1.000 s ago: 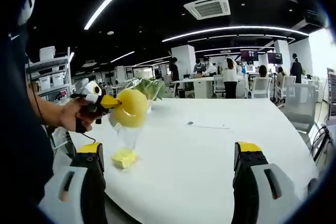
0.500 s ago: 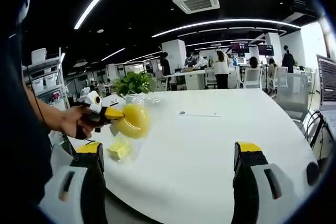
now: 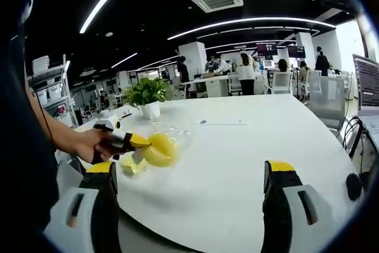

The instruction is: Compare the silicone blocks by pressing each to a similar depth, holding the contact briefly, and releasing to observe deformation and rebound differences across the visible hardness samples.

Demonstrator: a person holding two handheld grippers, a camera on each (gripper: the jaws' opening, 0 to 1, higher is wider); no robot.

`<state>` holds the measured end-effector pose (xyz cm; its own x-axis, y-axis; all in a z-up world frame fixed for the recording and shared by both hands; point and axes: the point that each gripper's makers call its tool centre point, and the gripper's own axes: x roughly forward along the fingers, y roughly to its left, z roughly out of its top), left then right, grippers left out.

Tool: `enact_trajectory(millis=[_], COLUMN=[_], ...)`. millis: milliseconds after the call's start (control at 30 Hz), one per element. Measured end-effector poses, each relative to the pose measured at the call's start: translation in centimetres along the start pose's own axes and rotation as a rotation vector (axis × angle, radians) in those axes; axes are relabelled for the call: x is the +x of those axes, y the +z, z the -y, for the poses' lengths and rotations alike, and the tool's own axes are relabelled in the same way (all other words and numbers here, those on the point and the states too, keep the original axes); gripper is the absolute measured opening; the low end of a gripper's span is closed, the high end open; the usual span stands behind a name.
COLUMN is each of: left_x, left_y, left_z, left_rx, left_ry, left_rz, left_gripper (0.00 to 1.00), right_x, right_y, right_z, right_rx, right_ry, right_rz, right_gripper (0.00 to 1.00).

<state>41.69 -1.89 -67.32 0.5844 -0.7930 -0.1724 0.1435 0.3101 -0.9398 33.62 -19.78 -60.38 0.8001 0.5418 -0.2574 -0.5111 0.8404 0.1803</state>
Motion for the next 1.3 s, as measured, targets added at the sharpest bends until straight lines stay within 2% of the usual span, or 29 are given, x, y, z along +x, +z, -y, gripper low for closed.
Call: enact_trajectory(millis=[33,133,167,333,467,600,700,900,1167,1300], left_x=[0.1,0.1,0.0,-0.3,-0.4,-0.1,-0.1,-0.2,-0.3,-0.1], left_y=[0.1,0.0,0.0,-0.7,-0.7,-1.1,-1.4,-1.7,-1.4,-1.3], left_z=[-0.9,-2.1,-2.9,-4.7,-5.6,-5.7,-6.2,-6.9,-7.9,-8.7], left_rx=[-0.042,-0.077,-0.113,-0.116,-0.166,-0.187,-0.235,-0.265,-0.277,-0.296], left_ry=[0.015,0.037,0.046,0.090,0.101,0.114,0.131,0.172,0.199,0.234], left_rz=[0.016,0.032,0.046,0.016,0.040,0.037,0.036,0.033,0.043,0.041], left_gripper=[0.00,0.00,0.00,0.00,0.00,0.00,0.00,0.00,0.00,0.00], right_x=[0.0,0.0,0.0,-0.2,-0.4,-0.6,-0.6,-0.7,-1.0,-1.1], right_y=[-0.1,-0.8,-1.0,-1.2,-1.6,-2.1,-2.6,-4.3,-5.6,-5.9], right_z=[0.0,0.0,0.0,0.0,0.2,0.3,0.3,-0.3,-0.1,0.3], right_rx=[-0.001,-0.011,-0.014,-0.012,-0.016,-0.044,-0.060,-0.105,-0.126,-0.116], right_ry=[0.000,-0.002,-0.002,-0.002,-0.007,-0.010,-0.005,0.019,0.024,0.019], right_rz=[-0.001,-0.023,-0.030,-0.034,-0.041,-0.058,-0.075,-0.129,-0.139,-0.137], right_gripper=[0.96,0.96,0.96,0.96,0.96,0.96,0.96,0.96,0.96,0.96])
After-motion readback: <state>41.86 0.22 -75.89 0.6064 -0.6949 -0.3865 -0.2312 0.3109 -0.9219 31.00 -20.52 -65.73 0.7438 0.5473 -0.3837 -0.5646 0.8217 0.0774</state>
